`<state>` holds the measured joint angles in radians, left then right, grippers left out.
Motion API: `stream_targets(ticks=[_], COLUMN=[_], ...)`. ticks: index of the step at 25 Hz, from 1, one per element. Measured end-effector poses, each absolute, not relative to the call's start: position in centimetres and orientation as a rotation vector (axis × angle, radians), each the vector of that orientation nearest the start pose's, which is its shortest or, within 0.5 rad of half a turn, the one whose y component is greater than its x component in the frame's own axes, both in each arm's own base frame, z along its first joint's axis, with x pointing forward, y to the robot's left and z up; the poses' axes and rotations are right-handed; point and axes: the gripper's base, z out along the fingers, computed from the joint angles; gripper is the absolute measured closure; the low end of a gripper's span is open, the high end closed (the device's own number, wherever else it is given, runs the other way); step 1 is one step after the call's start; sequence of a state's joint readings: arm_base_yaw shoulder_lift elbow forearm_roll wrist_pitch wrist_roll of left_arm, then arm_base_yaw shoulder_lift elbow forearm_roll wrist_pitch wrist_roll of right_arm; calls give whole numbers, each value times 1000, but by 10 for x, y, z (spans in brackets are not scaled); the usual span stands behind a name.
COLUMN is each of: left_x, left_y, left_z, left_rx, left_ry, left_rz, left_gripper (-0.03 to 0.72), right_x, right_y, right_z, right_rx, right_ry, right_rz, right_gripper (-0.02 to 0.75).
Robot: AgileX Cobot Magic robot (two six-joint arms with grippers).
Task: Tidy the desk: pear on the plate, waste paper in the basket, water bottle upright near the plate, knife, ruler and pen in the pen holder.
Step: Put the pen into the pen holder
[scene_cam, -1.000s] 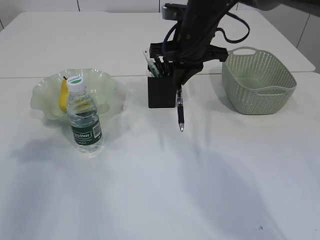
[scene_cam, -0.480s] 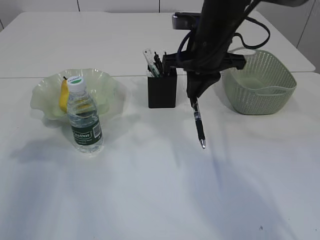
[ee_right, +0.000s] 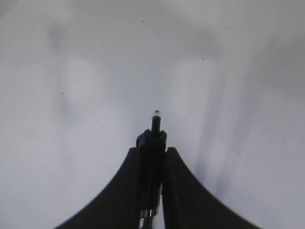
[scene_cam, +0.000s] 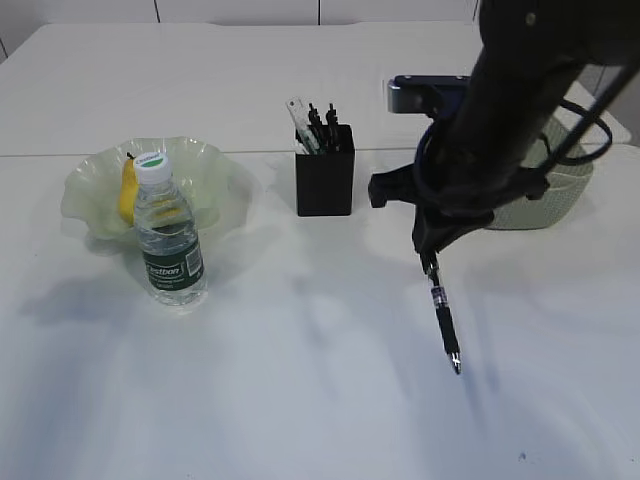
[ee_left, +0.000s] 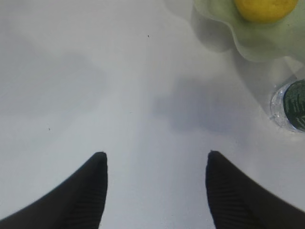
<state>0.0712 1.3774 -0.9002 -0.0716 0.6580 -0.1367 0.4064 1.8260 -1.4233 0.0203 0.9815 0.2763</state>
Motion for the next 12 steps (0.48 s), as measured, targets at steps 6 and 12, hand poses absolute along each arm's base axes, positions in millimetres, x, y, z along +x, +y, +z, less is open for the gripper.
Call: stream_targets(ticks=[6, 12], left_x=[269, 269], left_y=[15, 15], left_z=[254, 254], left_rx=[-330, -331], left_ry=[2598, 2601], left_rz=[-100, -100], left_gripper=[232, 232], right_x=[320, 329], right_y=[139, 142], right_z=[240, 246], right_rx=[-189, -276], right_ry=[2738, 2558], right_rz=[211, 229], right_gripper=[675, 675])
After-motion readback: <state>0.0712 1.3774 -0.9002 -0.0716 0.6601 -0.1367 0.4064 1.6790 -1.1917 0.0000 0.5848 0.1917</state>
